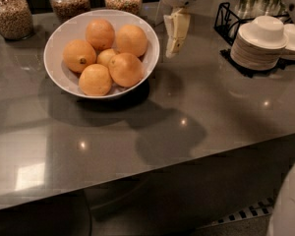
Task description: Pick orange from white bowl
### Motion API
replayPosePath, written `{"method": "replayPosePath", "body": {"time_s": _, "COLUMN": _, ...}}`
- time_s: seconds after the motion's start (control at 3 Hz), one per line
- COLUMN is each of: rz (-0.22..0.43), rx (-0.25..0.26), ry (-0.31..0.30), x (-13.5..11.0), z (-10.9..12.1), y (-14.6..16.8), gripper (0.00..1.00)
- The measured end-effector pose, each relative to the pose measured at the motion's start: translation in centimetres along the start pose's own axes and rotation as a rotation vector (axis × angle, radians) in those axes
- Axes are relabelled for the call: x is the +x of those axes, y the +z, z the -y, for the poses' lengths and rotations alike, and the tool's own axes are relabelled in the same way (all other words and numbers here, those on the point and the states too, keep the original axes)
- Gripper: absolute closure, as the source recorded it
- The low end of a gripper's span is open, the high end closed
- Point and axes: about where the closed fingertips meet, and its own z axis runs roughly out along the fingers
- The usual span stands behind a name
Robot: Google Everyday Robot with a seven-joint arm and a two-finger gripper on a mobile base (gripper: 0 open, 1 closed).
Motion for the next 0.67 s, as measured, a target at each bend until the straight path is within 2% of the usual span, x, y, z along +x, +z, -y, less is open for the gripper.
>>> {"method": "replayPosePath", "body": {"time_s": 0.33, "rz": -0.031, "rx": -0.035, "ry": -0.077, "x": 0.6, "z": 1.3, "y": 1.5, "gripper": 0.18}}
{"method": "replayPosePath", "body": {"time_s": 0.67, "rz": -0.047, "rx": -0.056, "ry": -0.12, "x": 1.2, "z": 2.1, "y": 2.9, "gripper": 0.34}}
